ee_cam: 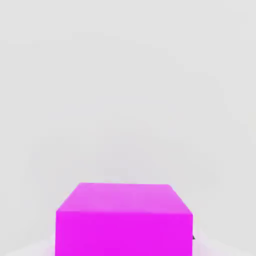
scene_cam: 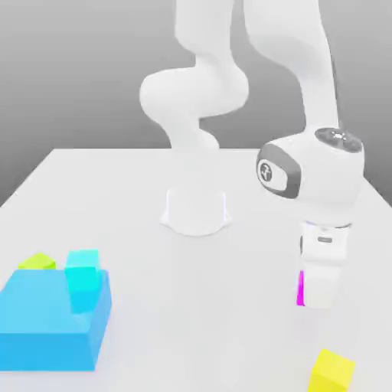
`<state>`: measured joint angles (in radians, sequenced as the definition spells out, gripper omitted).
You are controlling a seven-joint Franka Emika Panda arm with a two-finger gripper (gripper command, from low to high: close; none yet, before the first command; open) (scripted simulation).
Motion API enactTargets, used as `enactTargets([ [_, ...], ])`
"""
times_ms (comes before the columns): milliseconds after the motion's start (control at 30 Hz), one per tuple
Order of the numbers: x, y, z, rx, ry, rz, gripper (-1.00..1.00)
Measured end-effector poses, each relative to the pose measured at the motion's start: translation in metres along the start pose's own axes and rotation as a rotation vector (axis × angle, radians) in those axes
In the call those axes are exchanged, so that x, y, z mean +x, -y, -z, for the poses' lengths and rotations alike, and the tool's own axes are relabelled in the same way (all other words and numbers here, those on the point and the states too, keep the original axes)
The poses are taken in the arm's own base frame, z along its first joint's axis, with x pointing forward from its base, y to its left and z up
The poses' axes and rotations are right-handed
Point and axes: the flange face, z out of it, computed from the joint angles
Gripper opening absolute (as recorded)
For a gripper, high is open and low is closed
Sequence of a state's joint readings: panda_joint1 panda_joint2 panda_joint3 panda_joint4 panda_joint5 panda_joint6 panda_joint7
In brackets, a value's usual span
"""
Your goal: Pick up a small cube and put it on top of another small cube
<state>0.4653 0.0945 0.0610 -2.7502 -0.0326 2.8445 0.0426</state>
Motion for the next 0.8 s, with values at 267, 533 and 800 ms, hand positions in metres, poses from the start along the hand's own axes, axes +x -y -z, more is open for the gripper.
enactTargets([
  [267, -0.037, -0.193, 0.077, -0.021, -0.006, -0.367, -1.00],
  [533, -0.174, -0.335, 0.130, 0.004, 0.001, -0.735, -1.00],
  [800, -0.189, -0.343, 0.075, 0.007, 0.002, -0.767, 1.00],
])
